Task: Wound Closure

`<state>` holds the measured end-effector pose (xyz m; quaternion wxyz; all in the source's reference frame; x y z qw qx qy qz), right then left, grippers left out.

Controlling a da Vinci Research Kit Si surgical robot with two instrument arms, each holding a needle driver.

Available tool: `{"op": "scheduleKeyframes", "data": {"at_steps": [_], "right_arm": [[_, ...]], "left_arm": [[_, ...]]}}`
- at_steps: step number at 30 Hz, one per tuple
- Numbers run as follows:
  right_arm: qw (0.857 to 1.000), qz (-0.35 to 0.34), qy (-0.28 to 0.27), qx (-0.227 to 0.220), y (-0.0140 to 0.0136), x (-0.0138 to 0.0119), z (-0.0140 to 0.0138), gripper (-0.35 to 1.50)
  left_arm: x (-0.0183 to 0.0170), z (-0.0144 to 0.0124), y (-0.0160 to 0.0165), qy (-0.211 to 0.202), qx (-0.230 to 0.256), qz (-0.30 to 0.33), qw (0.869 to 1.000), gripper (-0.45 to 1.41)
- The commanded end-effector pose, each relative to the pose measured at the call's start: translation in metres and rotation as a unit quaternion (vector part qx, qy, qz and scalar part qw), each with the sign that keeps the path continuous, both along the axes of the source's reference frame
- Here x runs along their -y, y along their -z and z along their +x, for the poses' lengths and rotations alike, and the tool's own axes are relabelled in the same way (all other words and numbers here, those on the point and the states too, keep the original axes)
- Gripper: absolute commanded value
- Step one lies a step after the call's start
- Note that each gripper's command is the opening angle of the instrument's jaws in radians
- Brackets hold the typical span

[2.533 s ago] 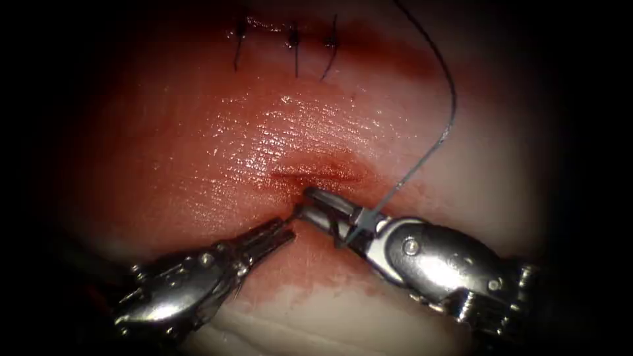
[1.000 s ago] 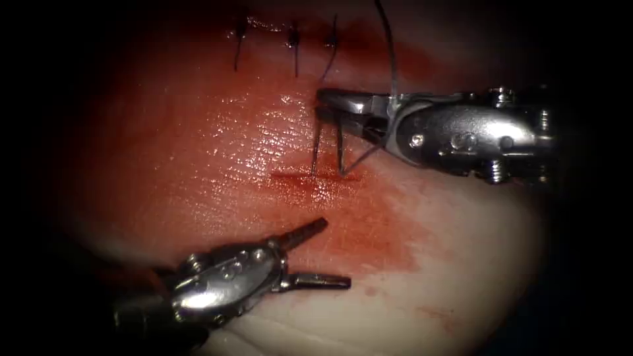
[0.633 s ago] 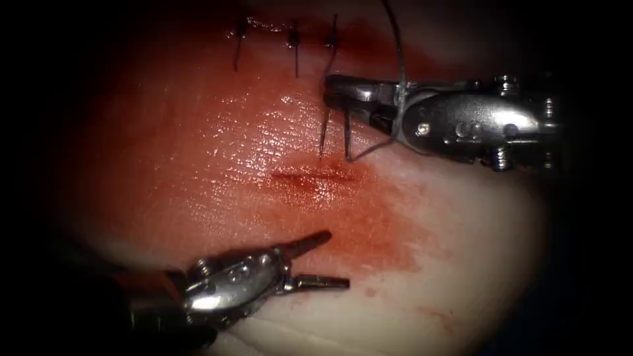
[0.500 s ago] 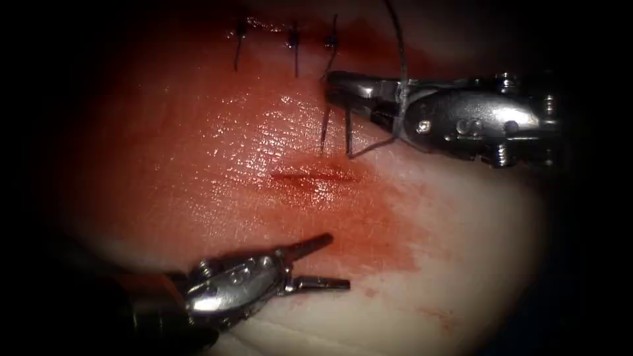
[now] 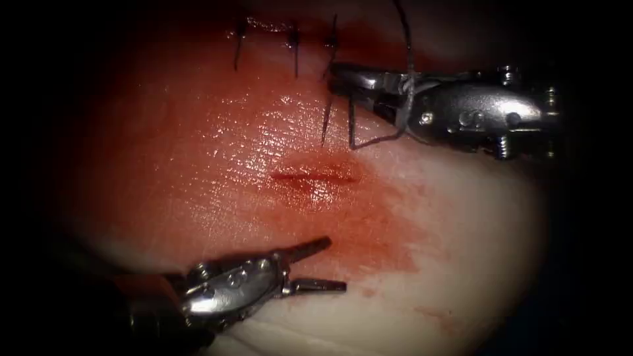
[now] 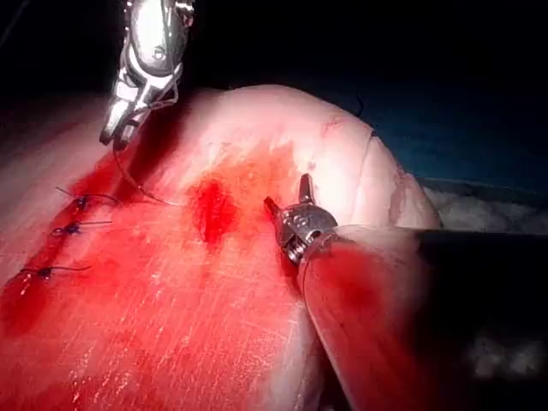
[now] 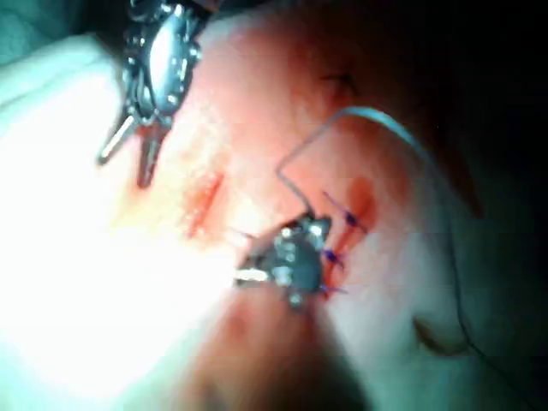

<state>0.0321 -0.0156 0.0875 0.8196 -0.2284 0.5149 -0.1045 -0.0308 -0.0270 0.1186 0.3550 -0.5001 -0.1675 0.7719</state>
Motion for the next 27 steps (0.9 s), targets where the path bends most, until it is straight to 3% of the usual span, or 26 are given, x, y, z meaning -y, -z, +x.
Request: {"op": "scheduleKeyframes", "data": {"at_steps": [1, 9, 21, 27], "right_arm": [[1.0, -0.001, 0.0, -0.001, -0.0003, -0.0002, 0.0009, -0.35], [1.0, -0.013, 0.003, 0.0, -0.0003, 0.0, 0.0011, -0.35], [0.994, -0.108, 0.035, 0.005, 0.0025, 0.004, 0.002, -0.35], [0.991, -0.127, 0.029, 0.0, 0.002, 0.0042, 0.0018, -0.35]], "left_arm": [[0.0003, -0.0005, -0.0006, 0.0, 0.0, 0.0, 1.0, 0.44], [0.0004, 0.0001, -0.0005, 0.001, -0.001, -0.002, 1.0, 0.39], [0.0004, 0.0006, -0.0005, 0.002, -0.002, -0.003, 1.0, 0.32], [0.0003, 0.0007, -0.0005, 0.001, -0.003, -0.003, 1.0, 0.31]]}}
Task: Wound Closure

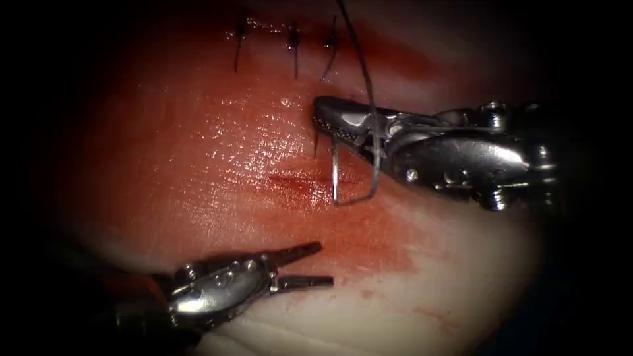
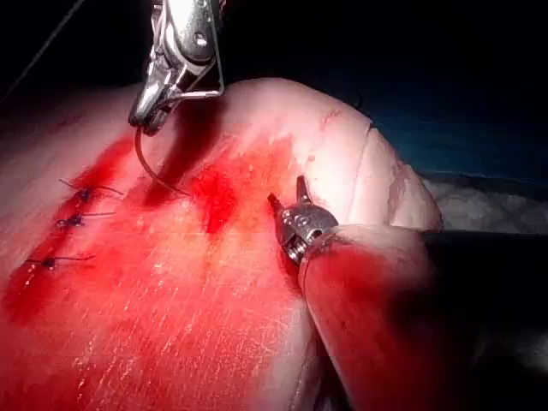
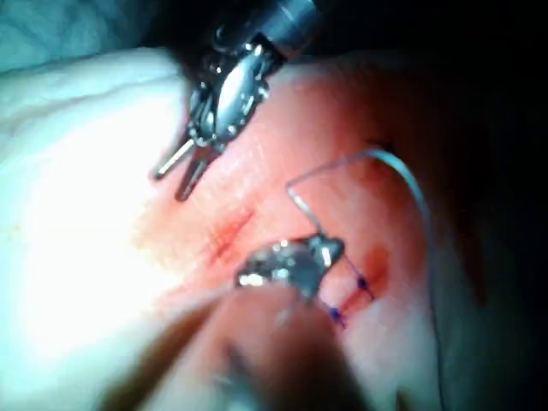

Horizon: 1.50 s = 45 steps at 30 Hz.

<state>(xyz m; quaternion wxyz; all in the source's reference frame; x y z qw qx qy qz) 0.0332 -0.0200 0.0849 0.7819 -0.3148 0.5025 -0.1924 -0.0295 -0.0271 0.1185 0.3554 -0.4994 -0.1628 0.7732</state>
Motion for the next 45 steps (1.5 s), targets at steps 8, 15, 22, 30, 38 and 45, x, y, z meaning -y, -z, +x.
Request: {"op": "scheduleKeyframes", "data": {"at_steps": [8, 15, 22, 30, 38, 45], "right_arm": [[1.0, -0.019, -0.001, 0.003, -0.0006, -0.0006, 0.0009, -0.35], [1.0, -0.029, -0.005, 0.01, -0.0016, -0.0008, 0.0007, -0.35], [0.999, -0.037, -0.004, 0.013, -0.0022, -0.0003, 0.0007, -0.35], [0.997, -0.073, -0.009, 0.011, -0.0022, 0.0004, 0.001, -0.35], [0.996, -0.086, -0.011, 0.008, -0.004, 0.0018, 0.0012, -0.35], [0.999, -0.046, -0.015, 0.005, -0.0053, 0.003, 0.0013, -0.35]], "left_arm": [[0.0004, -0.0005, -0.0006, -0.002, -0.003, 0.002, 1.0, 0.29], [0.0004, -0.0004, -0.0006, -0.002, -0.003, 0.002, 1.0, 0.27], [0.0005, -0.0004, -0.0006, -0.002, -0.003, 0.001, 1.0, 0.27], [0.0005, -0.0003, -0.0006, -0.003, -0.003, 0.001, 1.0, 0.26], [0.0005, -0.0001, -0.0006, -0.001, -0.004, 0.001, 1.0, 0.22], [0.0005, -0.0001, -0.0006, -0.001, -0.004, 0.001, 1.0, 0.21]]}}
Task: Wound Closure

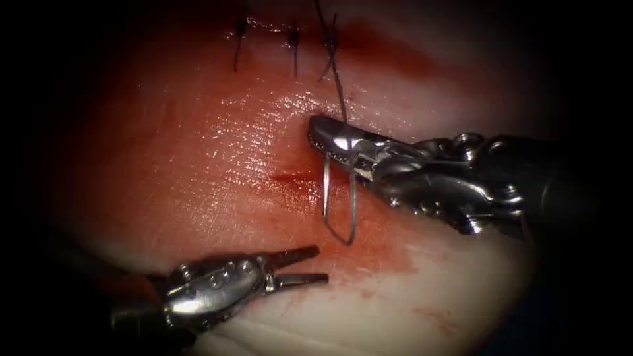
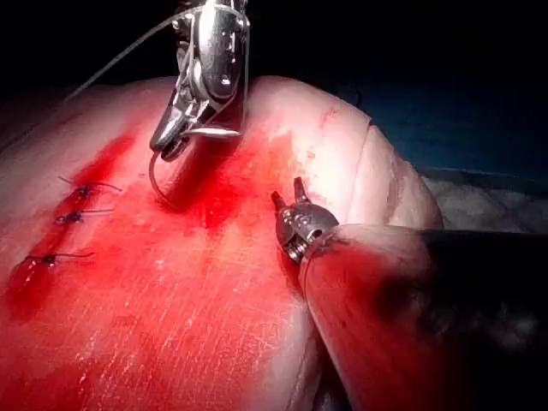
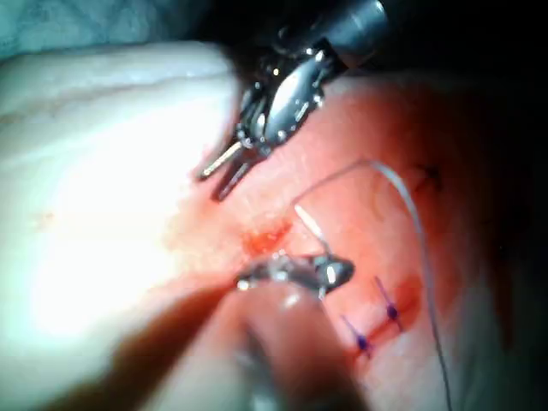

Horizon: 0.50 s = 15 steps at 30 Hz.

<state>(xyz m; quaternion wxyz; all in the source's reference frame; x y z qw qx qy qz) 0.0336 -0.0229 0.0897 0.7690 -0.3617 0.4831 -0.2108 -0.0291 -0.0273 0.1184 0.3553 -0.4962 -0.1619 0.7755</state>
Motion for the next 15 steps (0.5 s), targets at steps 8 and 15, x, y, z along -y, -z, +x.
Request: {"op": "scheduleKeyframes", "data": {"at_steps": [8, 15], "right_arm": [[0.997, 0.07, -0.011, 0.0, -0.0015, 0.0002, 0.0012, -0.35], [0.997, 0.076, -0.012, 0.0, -0.0015, 0.0001, 0.0011, -0.35]], "left_arm": [[0.0002, -0.0005, -0.0007, 0.001, 0.0, 0.0, 1.0, 0.19], [0.0002, -0.0005, -0.0007, 0.002, -0.001, -0.001, 1.0, 0.17]]}}
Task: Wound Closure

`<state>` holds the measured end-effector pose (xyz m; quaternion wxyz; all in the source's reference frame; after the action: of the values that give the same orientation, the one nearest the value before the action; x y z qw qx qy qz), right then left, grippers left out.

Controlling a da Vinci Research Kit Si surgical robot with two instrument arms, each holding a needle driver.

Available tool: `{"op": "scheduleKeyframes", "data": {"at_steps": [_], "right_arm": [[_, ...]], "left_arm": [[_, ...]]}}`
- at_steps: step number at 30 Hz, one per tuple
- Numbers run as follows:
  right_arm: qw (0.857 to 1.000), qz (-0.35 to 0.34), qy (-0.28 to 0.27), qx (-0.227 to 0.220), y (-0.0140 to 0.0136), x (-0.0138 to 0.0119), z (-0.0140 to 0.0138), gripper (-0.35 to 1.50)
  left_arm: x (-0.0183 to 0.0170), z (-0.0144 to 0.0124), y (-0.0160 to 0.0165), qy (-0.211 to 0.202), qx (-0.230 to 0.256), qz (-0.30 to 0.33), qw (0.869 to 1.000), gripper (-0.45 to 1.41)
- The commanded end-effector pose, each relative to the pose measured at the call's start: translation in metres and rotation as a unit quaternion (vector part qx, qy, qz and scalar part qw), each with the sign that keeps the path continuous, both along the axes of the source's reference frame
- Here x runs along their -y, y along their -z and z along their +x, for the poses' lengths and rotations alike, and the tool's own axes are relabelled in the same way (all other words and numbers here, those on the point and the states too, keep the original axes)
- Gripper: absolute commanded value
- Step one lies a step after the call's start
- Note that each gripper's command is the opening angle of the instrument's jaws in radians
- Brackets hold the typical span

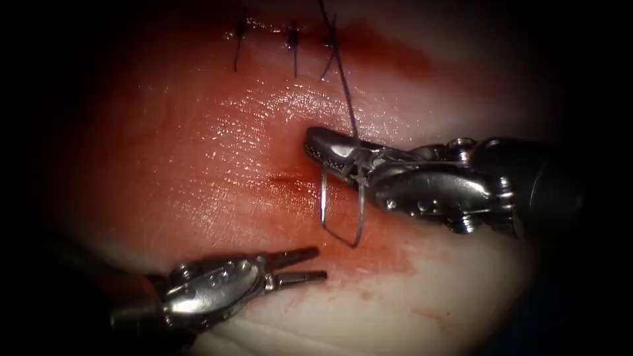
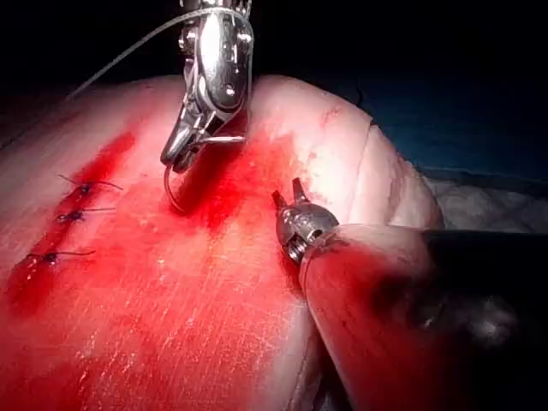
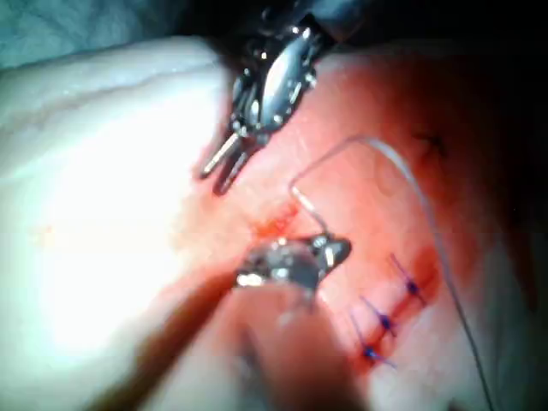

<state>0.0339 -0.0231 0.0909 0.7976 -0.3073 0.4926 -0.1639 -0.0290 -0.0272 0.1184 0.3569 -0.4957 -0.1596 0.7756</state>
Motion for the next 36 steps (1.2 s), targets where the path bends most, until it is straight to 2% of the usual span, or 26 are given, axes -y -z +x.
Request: {"op": "scheduleKeyframes", "data": {"at_steps": [1, 11, 17, 27, 36], "right_arm": [[1.0, 0.0, 0.0, -0.001, -0.0003, -0.0002, 0.0008, -0.35], [0.997, 0.067, -0.02, -0.019, -0.002, -0.0011, 0.0001, -0.35], [0.992, 0.118, -0.043, -0.033, -0.0014, -0.0031, -0.0004, -0.35], [0.981, 0.18, -0.062, -0.047, -0.0004, -0.0047, -0.0005, -0.35], [0.978, 0.194, -0.061, -0.037, -0.0005, -0.0052, -0.0007, -0.35]], "left_arm": [[0.0003, -0.0005, -0.0006, 0.0, 0.0, 0.0, 1.0, 0.17], [0.0003, -0.0005, -0.0006, 0.0, 0.0, 0.0, 1.0, 0.16], [0.0003, -0.0007, -0.0007, -0.002, -0.004, 0.001, 1.0, 0.14], [-0.0007, -0.0006, -0.0007, 0.007, -0.011, 0.0, 1.0, 0.16], [-0.0028, 0.0, -0.0004, 0.02, -0.018, 0.001, 1.0, 0.17]]}}
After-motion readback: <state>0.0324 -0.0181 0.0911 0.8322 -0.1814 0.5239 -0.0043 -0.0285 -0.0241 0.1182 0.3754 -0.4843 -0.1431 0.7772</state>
